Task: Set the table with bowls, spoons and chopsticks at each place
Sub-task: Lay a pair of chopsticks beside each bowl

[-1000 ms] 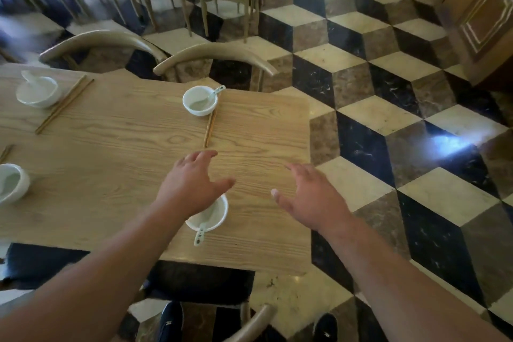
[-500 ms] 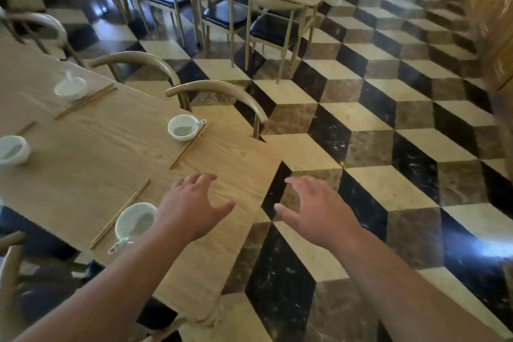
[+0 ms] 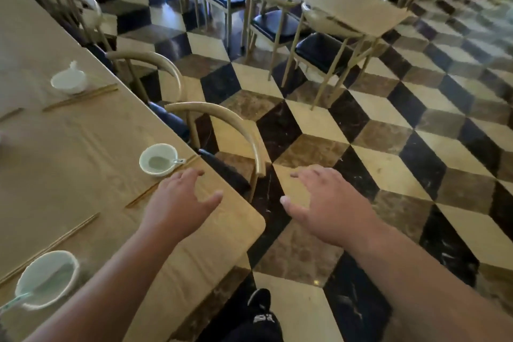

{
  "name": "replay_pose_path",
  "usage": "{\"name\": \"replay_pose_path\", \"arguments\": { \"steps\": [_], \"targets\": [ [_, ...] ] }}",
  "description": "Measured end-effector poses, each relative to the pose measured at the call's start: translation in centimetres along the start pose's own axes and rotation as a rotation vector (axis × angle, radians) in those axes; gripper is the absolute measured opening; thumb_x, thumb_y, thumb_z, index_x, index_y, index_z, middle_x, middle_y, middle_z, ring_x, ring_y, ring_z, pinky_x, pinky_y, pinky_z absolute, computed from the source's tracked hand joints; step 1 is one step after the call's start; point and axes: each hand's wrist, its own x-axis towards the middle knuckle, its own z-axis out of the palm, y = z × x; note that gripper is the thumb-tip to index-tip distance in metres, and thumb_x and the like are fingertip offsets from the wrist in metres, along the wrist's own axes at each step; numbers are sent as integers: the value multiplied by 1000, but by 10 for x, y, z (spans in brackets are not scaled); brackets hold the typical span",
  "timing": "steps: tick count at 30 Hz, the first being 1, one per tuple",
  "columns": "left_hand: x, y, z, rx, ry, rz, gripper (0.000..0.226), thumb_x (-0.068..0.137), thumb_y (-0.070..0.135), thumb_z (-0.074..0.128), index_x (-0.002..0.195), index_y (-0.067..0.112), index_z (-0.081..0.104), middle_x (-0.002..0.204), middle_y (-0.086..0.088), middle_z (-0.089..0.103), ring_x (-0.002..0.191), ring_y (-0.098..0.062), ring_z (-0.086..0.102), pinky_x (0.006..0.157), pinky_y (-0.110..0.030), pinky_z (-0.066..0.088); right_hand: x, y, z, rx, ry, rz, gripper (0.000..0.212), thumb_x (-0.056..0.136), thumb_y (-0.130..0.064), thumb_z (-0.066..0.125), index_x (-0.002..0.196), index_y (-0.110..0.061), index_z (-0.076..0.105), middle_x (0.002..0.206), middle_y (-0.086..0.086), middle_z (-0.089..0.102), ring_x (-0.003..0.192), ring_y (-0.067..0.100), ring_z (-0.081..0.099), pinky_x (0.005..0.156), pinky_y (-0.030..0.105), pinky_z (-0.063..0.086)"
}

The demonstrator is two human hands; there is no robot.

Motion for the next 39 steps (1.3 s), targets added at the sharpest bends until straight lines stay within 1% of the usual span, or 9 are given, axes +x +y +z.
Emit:
{"name": "replay_pose_path", "arguments": {
  "steps": [5,11,15,18,21,23,26,31,39],
  "targets": [
    [49,86,-5,-47,72,-108,68,90,67,65,149,37,50,149,3,59,140,-22,54,109,-48,51,85,47,-60,-21,-64,-131,64,102,-65,47,159,-37,37,166,-13,39,155,13,33,123,41,36],
    [86,158,-6,-27,159,-254,70,91,64,67,152,34,48,152,8,55,142,-18,49,112,-43,47,169,75,-110,-60,-91,-363,69,98,-66,55,158,-36,40,162,-9,46,153,17,37,121,42,37],
    [101,195,-1,-53,266,-457,84,86,74,64,156,35,40,158,7,48,146,-21,43,113,-45,45,217,93,-142,-57,-118,-570,81,93,-68,60,163,-37,31,165,-8,42,154,18,34,122,42,35],
    [96,230,7,-96,306,-636,84,87,68,68,155,26,42,158,-2,47,147,-26,41,116,-45,41,241,110,-167,-60,-173,-727,88,91,-70,61,165,-39,24,166,-10,38,154,17,34,120,40,37],
    [82,265,12,-216,386,-783,88,87,64,71,159,26,38,163,-6,39,152,-26,31,120,-44,33,258,121,-193,-100,-214,-871,88,92,-70,60,165,-38,25,167,-11,38,154,14,33,121,37,35],
    [70,279,11,-223,432,-890,87,87,69,66,160,31,36,165,-2,36,152,-24,34,117,-45,38,270,117,-206,-128,-211,-964,85,93,-72,57,164,-36,28,166,-9,39,154,15,34,121,37,35],
    [56,290,12,-228,503,-1009,88,83,76,59,157,32,38,161,-1,42,145,-25,44,110,-47,46,285,101,-215,-169,-204,-1110,81,95,-72,53,163,-33,32,166,-4,40,155,19,32,123,40,33],
    [46,293,9,-219,611,-1152,83,88,72,61,156,29,42,158,-3,49,141,-27,49,110,-46,46,297,65,-212,-220,-208,-1288,74,100,-65,52,163,-30,34,166,-2,41,157,22,30,126,39,28],
    [70,230,23,-335,735,-1287,75,90,69,61,152,30,46,149,-1,55,134,-28,52,105,-44,47,340,-25,-174,-315,-280,-1368,64,101,-55,55,159,-31,39,159,-2,48,151,23,37,124,42,34]
  ]
}}
